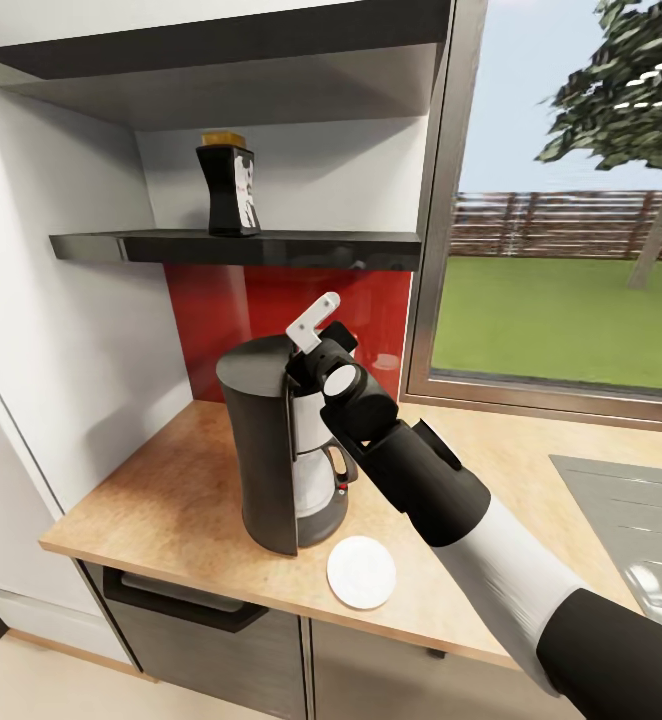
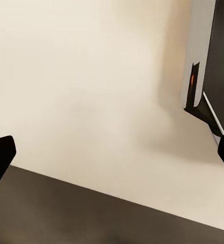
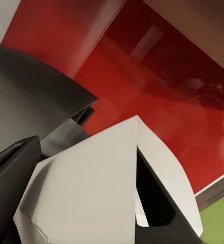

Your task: Set up a coffee station on the kitchen countertop: keep the coffee maker on the countertop, move the bottle of coffee from the kitchen shelf to the counter next to the coffee maker, place a paper coffee filter on top of the coffee maker, put the saucer next to the coffee maker with the coffee cup on the saucer, and place the electric kettle next to the coffee maker.

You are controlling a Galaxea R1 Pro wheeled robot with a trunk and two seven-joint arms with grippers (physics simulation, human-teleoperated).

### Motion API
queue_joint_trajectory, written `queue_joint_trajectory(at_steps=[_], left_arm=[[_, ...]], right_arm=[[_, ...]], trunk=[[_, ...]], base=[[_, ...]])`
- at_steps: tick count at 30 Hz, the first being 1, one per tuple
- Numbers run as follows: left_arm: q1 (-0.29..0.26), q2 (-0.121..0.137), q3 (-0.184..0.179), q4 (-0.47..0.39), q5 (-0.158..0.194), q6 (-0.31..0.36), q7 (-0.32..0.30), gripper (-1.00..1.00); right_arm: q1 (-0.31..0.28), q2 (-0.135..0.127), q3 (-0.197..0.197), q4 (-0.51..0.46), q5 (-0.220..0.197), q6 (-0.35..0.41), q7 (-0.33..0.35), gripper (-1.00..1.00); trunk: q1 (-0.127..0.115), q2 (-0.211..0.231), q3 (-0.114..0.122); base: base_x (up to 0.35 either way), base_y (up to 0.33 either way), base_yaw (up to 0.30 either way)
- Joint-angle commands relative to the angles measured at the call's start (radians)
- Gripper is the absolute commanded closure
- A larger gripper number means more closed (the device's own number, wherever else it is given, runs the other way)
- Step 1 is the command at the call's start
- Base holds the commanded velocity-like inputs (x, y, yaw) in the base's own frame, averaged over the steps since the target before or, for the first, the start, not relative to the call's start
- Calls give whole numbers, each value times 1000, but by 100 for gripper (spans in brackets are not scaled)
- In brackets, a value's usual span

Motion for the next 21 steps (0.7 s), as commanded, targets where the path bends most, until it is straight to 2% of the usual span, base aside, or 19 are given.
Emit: queue_joint_trajectory(at_steps=[1,21], left_arm=[[-1,0,-2,2,1,-6,2,-100],[-1,0,-2,2,1,-6,2,-100]], right_arm=[[-1,0,1,-1,8,5,5,100],[-1,0,1,-1,8,5,5,100]], trunk=[[1,-2,-2],[1,-2,-2]], base=[[0,0,0],[5,0,0]])
